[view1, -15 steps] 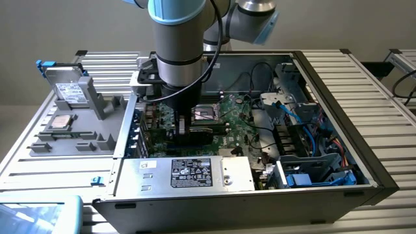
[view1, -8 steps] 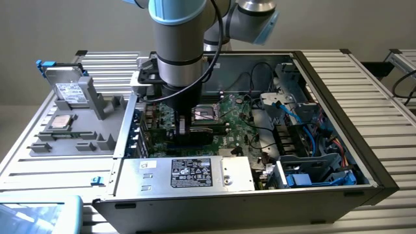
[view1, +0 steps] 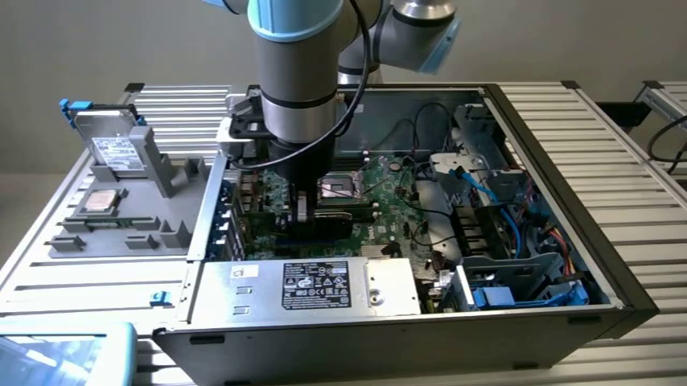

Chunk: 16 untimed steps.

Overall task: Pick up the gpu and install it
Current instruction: 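Insert the gpu into the slot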

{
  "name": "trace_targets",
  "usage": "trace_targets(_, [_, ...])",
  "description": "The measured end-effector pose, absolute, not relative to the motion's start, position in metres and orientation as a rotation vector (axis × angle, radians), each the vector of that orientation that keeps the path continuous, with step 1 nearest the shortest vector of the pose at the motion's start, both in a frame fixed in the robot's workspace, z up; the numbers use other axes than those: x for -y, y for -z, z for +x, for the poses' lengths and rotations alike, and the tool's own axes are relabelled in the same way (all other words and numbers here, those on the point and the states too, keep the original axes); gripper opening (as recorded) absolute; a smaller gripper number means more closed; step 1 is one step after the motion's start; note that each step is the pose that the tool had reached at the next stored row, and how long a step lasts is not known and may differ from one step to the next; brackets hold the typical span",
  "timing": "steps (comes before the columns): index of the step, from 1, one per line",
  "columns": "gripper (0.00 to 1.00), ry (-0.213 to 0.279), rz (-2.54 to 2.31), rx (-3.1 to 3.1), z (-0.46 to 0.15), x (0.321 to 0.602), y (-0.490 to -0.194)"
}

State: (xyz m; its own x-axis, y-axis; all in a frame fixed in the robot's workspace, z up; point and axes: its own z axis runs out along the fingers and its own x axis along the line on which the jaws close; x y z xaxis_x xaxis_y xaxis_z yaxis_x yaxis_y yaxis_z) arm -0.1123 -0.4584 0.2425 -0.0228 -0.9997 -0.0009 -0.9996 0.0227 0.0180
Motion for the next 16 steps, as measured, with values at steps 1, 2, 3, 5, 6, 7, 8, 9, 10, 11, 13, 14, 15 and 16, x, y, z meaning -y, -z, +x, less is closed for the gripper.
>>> trace_targets(1, [0.28,0.021,2.188,2.238,-0.1124,0.4584,-0.2425])
trace_targets(2, [0.28,0.021,2.188,2.238,-0.1125,0.4584,-0.2425])
trace_targets(3, [0.28,0.021,2.188,2.238,-0.1127,0.4584,-0.2424])
trace_targets(5, [0.28,0.021,2.189,2.237,-0.1135,0.4584,-0.2422])
trace_targets(6, [0.28,0.021,2.189,2.237,-0.1142,0.4584,-0.2422])
trace_targets(7, [0.28,0.021,2.189,2.237,-0.1146,0.4584,-0.2423])
trace_targets(8, [0.28,0.021,2.189,2.237,-0.1147,0.4584,-0.2423])
trace_targets(9, [0.28,0.021,2.189,2.236,-0.1148,0.4584,-0.2422])
trace_targets(10, [0.28,0.021,2.189,2.236,-0.1148,0.4585,-0.2420])
trace_targets(11, [0.28,0.021,2.189,2.236,-0.1148,0.4585,-0.2416])
trace_targets(13, [0.28,0.021,2.189,2.236,-0.1146,0.4585,-0.2413])
trace_targets(14, [0.28,0.021,2.190,2.235,-0.1144,0.4584,-0.2411])
trace_targets(15, [0.28,0.021,2.190,2.236,-0.1144,0.4584,-0.2410])
trace_targets(16, [0.28,0.021,2.190,2.236,-0.1144,0.4584,-0.2408])
